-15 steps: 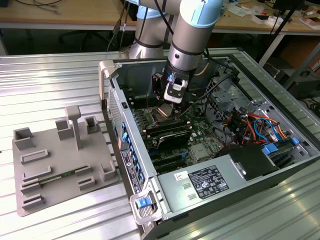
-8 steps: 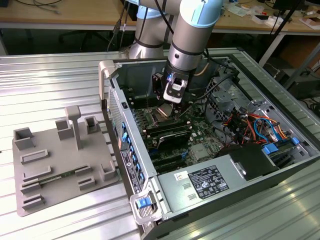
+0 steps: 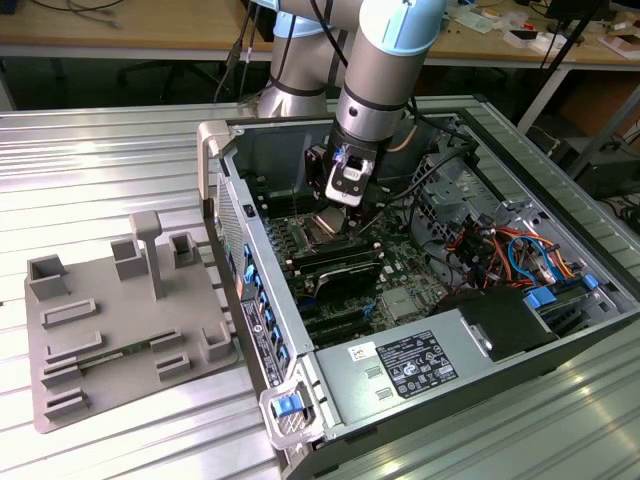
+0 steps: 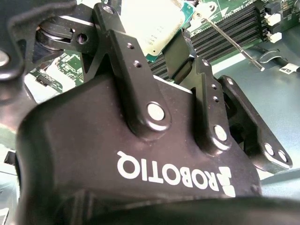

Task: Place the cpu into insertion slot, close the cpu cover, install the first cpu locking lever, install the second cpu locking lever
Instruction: 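Place the cpu into insertion slot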

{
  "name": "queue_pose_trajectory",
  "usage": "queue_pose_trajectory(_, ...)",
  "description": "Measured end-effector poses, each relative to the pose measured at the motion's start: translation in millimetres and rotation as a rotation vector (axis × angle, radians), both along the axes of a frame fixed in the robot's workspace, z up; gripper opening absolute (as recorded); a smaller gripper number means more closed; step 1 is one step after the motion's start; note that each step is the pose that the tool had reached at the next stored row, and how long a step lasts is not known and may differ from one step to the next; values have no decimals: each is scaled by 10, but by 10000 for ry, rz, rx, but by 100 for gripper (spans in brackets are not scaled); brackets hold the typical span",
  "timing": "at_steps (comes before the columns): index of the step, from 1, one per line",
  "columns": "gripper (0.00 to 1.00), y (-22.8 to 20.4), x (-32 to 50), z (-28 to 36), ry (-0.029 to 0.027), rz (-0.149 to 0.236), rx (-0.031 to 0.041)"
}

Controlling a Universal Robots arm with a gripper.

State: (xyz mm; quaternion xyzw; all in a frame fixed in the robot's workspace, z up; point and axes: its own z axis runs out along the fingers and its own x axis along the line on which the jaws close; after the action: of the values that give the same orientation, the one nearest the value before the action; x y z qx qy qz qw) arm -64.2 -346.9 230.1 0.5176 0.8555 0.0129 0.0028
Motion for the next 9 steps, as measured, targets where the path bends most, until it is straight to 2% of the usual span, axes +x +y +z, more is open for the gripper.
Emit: queue_pose_trajectory(9,55,0,0,0,0,-198,-1)
